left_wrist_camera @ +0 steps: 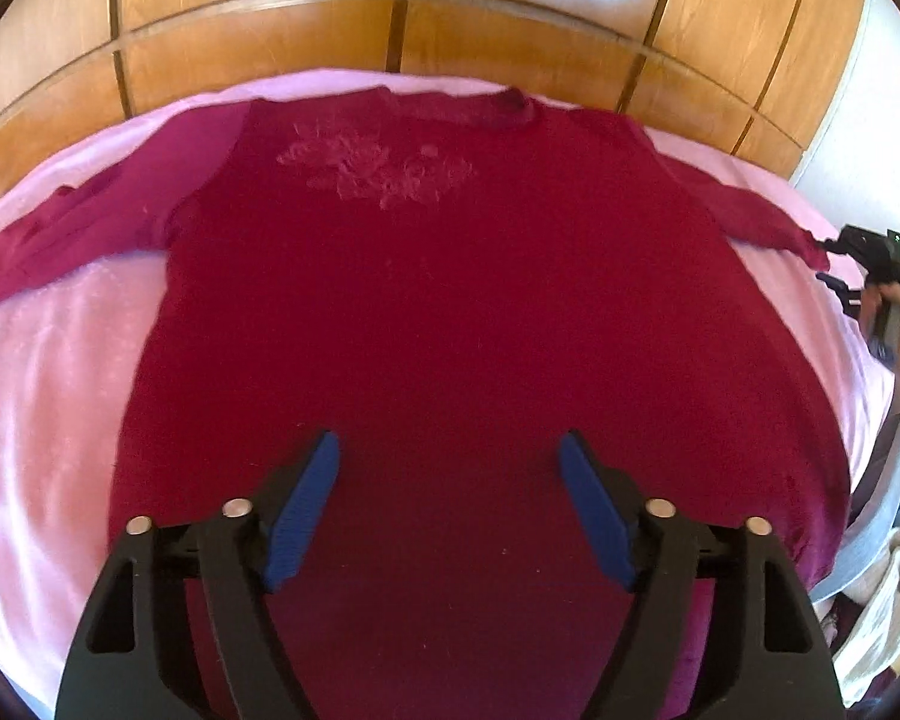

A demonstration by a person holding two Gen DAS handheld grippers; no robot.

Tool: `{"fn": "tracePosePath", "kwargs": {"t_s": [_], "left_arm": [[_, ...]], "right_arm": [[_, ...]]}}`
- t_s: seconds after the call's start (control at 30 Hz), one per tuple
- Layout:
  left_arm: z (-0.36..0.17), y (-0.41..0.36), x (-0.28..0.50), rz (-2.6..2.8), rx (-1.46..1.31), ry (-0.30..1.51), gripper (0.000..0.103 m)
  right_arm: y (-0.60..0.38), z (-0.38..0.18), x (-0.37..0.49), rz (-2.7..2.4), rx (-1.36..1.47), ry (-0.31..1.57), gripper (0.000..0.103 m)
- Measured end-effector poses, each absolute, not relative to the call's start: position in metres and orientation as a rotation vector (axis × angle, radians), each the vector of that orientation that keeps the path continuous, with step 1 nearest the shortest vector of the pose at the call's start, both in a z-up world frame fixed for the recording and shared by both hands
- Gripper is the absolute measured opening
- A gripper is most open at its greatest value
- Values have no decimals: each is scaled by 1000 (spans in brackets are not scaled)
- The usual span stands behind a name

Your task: Fold small clothes

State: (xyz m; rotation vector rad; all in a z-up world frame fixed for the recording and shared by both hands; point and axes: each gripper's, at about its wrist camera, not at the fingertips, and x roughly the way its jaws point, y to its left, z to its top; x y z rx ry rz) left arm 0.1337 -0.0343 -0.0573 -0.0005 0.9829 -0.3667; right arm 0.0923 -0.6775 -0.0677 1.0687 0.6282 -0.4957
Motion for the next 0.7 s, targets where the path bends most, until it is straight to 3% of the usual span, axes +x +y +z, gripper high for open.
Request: {"fn": "tracePosePath", "kwargs": {"t_s": [0.1,0.17,0.2,0.5,0.7], "left_arm": [[-62,-35,137,-367,-29,993,86],[-64,-39,138,-374,-29,994,92],[-64,-42,138,-374,-16,994,95],[-62,-45,140,-403,-12,1000,99],[-51,-23,144,-411,-157,995,99]], "right_arm": [[-698,-77,108,-549,1077,627,37],[-703,-77,116,-573,1047,656,14],[-704,-74,121,-576,1021,674,9],[-619,41,136,-286,683,545,6],[-499,76,179,15,542,579,6]]}}
